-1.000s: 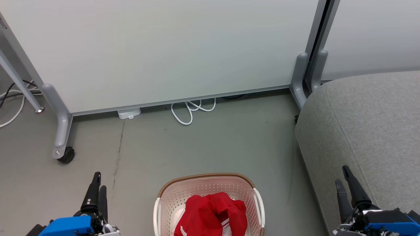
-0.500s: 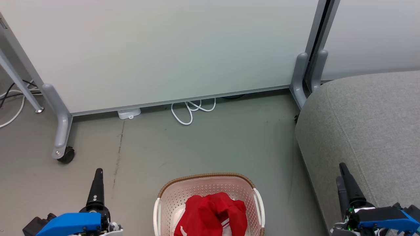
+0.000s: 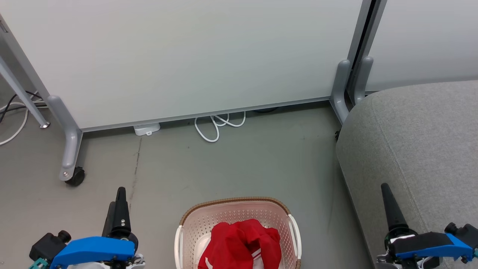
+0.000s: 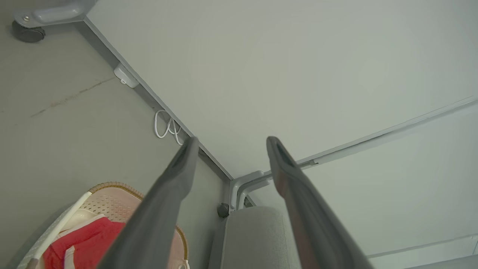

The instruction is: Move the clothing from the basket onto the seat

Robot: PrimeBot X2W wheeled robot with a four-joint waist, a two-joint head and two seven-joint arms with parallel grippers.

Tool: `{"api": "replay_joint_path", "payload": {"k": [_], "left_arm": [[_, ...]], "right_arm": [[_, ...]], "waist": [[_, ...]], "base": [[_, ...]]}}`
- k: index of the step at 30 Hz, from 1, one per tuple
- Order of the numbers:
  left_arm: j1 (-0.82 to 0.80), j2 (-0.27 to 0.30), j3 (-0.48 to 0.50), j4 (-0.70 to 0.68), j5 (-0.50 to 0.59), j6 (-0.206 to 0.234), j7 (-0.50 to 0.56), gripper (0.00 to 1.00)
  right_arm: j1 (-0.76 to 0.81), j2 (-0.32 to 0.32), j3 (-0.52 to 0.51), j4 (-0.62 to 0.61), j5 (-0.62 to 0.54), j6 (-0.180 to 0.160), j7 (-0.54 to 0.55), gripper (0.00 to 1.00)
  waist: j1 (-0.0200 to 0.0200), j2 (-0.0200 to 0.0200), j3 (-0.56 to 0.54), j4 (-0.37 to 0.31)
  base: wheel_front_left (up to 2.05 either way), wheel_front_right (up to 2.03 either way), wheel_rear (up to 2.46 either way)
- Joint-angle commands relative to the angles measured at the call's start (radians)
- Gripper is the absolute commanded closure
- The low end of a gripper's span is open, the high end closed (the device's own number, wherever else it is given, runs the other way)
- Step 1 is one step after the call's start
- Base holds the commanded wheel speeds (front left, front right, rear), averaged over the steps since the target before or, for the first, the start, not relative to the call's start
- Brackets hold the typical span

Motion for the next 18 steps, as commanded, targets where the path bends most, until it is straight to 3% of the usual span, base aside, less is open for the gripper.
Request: {"api": "replay_joint_path", "payload": {"k": [1, 18], "left_arm": [[-0.019, 0.009, -0.003, -0.016, 0.034, 0.002, -0.008, 0.00], [-0.017, 0.011, -0.034, -0.028, 0.368, 0.003, -0.064, 0.00]], "right_arm": [[-0.028, -0.006, 0.001, -0.010, -0.035, 0.001, -0.007, 0.00], [-0.043, -0.008, 0.022, 0.014, -0.378, 0.002, -0.064, 0.00]], "waist": [[0.0000, 0.0000, 0.000, 0.000], [0.0000, 0.0000, 0.001, 0.002]], "base": [[0.00, 0.00, 0.00], [0.00, 0.00, 0.00]]}}
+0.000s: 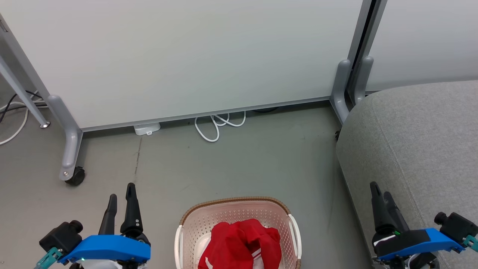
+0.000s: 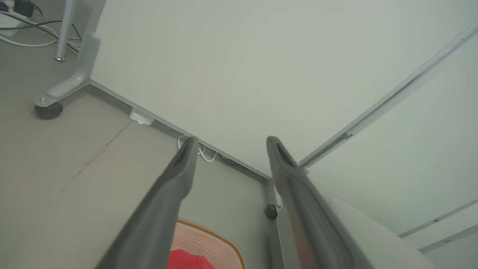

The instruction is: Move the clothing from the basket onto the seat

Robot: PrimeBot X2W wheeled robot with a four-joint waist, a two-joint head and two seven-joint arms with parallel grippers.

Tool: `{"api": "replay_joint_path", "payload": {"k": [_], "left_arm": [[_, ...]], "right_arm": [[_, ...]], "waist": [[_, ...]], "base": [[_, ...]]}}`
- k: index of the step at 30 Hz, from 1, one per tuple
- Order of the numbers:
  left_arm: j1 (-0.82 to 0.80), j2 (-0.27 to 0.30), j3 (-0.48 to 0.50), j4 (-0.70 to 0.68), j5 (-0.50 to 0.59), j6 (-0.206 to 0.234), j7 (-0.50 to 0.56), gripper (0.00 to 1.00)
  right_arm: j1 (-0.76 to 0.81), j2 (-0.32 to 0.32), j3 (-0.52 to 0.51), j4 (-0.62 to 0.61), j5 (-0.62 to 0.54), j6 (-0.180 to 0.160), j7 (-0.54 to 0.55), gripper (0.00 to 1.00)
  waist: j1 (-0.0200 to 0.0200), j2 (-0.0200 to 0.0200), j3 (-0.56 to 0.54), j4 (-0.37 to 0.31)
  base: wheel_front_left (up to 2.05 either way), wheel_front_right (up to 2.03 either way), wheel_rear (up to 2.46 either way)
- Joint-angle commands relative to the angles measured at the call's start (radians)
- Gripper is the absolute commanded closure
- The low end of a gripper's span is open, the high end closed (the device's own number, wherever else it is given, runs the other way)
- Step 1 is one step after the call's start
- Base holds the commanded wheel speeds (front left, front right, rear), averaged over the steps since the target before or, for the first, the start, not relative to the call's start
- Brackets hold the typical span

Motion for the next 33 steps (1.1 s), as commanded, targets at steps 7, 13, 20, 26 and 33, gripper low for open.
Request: {"api": "replay_joint_path", "payload": {"k": [7, 13, 20, 26, 33], "left_arm": [[-0.017, 0.009, -0.012, -0.018, 0.109, -0.004, -0.029, 0.00], [-0.018, 0.010, -0.020, -0.006, 0.179, -0.006, -0.045, 0.00], [-0.021, 0.010, -0.028, -0.002, 0.255, -0.008, -0.063, 0.00], [-0.021, 0.010, -0.037, 0.000, 0.312, -0.011, -0.078, 0.00], [-0.021, 0.011, -0.048, 0.000, 0.373, -0.011, -0.094, 0.00]], "right_arm": [[-0.029, -0.008, 0.011, 0.003, -0.103, 0.002, -0.029, 0.00], [-0.031, -0.008, 0.017, 0.006, -0.175, 0.002, -0.042, 0.00], [-0.033, -0.009, 0.020, 0.006, -0.256, 0.002, -0.052, 0.00], [-0.033, -0.009, 0.025, 0.007, -0.316, 0.002, -0.053, 0.00], [-0.028, -0.009, 0.030, 0.003, -0.375, 0.002, -0.063, 0.00]], "waist": [[0.0000, -0.0001, 0.000, 0.001], [0.0000, -0.0001, -0.001, 0.002], [0.0000, -0.0001, -0.001, 0.003], [0.0000, -0.0001, 0.000, 0.005], [0.0000, -0.0001, 0.000, 0.008]], "base": [[0.00, 0.00, 0.00], [0.00, 0.00, 0.00], [0.00, 0.00, 0.00], [0.00, 0.00, 0.00], [0.00, 0.00, 0.00]]}}
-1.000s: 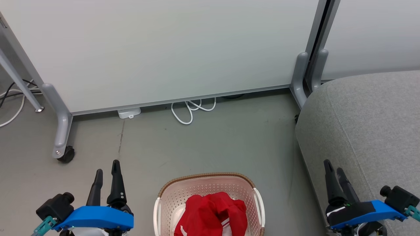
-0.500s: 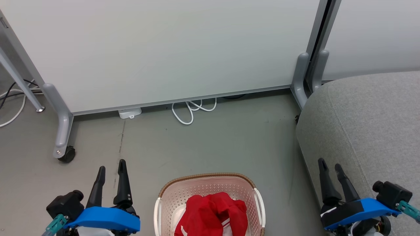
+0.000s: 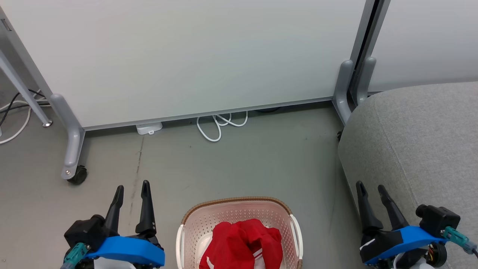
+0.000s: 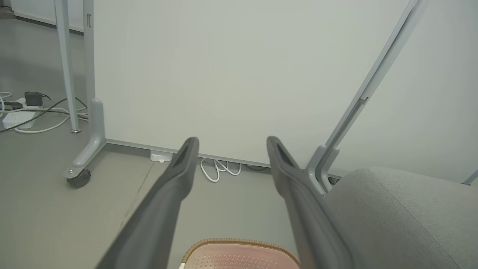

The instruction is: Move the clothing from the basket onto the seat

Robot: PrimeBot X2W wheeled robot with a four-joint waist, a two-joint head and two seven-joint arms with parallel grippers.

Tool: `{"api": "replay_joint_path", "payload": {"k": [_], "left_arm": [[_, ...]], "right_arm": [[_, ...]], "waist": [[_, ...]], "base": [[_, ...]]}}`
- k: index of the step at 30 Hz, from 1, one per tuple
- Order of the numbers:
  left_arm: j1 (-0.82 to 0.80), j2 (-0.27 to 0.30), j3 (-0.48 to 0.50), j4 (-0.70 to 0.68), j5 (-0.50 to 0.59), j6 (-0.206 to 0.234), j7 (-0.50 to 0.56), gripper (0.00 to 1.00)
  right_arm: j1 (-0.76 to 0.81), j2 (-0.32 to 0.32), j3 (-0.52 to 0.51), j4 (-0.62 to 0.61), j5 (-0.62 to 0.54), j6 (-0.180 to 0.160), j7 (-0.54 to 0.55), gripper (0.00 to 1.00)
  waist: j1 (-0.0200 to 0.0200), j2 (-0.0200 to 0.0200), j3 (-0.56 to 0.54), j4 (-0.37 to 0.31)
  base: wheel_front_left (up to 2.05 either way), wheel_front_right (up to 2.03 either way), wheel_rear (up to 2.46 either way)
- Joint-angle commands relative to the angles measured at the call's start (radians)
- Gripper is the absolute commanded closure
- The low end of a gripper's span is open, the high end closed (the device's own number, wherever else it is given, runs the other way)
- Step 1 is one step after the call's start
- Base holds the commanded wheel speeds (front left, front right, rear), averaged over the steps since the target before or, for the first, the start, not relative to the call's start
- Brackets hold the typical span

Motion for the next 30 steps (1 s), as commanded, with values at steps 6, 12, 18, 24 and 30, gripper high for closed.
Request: {"api": "replay_joint_path", "payload": {"k": [6, 12, 18, 24, 30], "left_arm": [[-0.015, 0.006, -0.012, -0.007, 0.064, -0.002, -0.020, 0.00], [-0.020, 0.006, -0.017, -0.006, 0.102, 0.000, -0.032, 0.00], [-0.021, 0.007, -0.024, 0.004, 0.129, 0.000, -0.043, 0.00], [-0.024, 0.007, -0.030, 0.017, 0.167, 0.005, -0.057, 0.00], [-0.023, 0.007, -0.033, 0.021, 0.183, 0.006, -0.066, 0.00]], "right_arm": [[-0.013, -0.008, 0.009, -0.011, -0.064, 0.002, -0.014, 0.00], [-0.015, -0.008, 0.013, -0.012, -0.114, 0.002, -0.022, 0.00], [-0.016, -0.008, 0.013, -0.011, -0.153, 0.002, -0.030, 0.00], [-0.019, -0.009, 0.018, -0.005, -0.207, 0.002, -0.044, 0.00], [-0.021, -0.009, 0.023, -0.001, -0.236, 0.003, -0.053, 0.00]], "waist": [[0.0000, -0.0001, 0.003, 0.000], [0.0000, -0.0001, 0.007, 0.001], [0.0000, -0.0001, 0.008, 0.002], [0.0000, -0.0001, 0.004, 0.003], [0.0000, -0.0001, 0.001, 0.003]], "base": [[0.00, 0.00, 0.00], [0.00, 0.00, 0.00], [0.00, 0.00, 0.00], [0.00, 0.00, 0.00], [0.00, 0.00, 0.00]]}}
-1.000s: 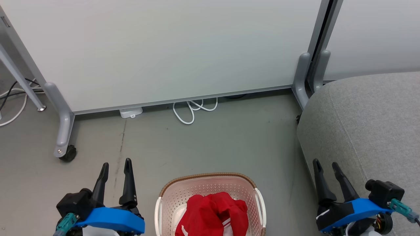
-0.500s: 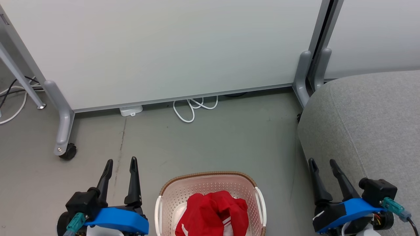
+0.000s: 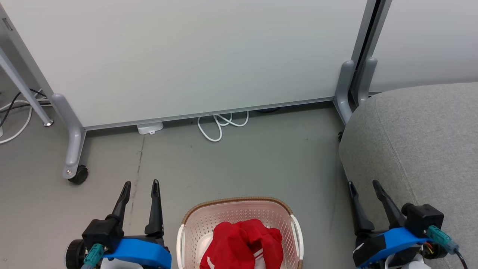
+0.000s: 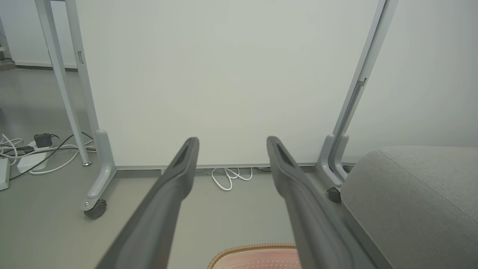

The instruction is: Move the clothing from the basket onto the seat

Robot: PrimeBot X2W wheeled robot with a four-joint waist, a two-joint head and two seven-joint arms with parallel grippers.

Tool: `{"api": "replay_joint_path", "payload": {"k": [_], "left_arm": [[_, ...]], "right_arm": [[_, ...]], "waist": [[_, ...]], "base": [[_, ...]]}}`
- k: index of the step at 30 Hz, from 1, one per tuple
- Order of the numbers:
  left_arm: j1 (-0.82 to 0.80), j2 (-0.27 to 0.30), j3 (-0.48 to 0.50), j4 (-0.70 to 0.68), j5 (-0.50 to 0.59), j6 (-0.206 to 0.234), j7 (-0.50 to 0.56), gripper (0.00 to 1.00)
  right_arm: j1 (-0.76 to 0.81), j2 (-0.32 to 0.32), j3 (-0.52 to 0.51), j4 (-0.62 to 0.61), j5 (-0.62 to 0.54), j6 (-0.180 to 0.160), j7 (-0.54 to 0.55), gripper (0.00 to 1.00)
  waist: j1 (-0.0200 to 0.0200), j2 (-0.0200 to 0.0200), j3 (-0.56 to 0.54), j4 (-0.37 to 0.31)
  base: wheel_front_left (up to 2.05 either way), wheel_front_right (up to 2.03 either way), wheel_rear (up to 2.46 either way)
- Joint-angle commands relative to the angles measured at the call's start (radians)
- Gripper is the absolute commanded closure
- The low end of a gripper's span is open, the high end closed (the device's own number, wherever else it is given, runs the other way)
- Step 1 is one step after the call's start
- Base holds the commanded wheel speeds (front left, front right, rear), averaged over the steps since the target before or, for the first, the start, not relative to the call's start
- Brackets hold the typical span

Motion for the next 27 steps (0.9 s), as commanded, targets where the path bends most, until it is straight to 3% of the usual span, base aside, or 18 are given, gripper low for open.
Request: {"api": "replay_joint_path", "payload": {"k": [1, 27], "left_arm": [[-0.013, 0.003, -0.005, -0.002, 0.014, 0.002, -0.007, 0.00], [-0.008, 0.003, -0.019, 0.041, 0.010, 0.013, -0.017, 0.00]], "right_arm": [[-0.014, -0.007, 0.003, 0.000, -0.011, 0.002, -0.008, 0.00], [-0.017, -0.007, 0.017, -0.006, -0.040, 0.002, -0.012, 0.00]], "waist": [[0.0000, -0.0001, -0.001, 0.000], [0.0000, -0.0001, 0.001, -0.011]], "base": [[0.00, 0.00, 0.00], [0.00, 0.00, 0.00]]}}
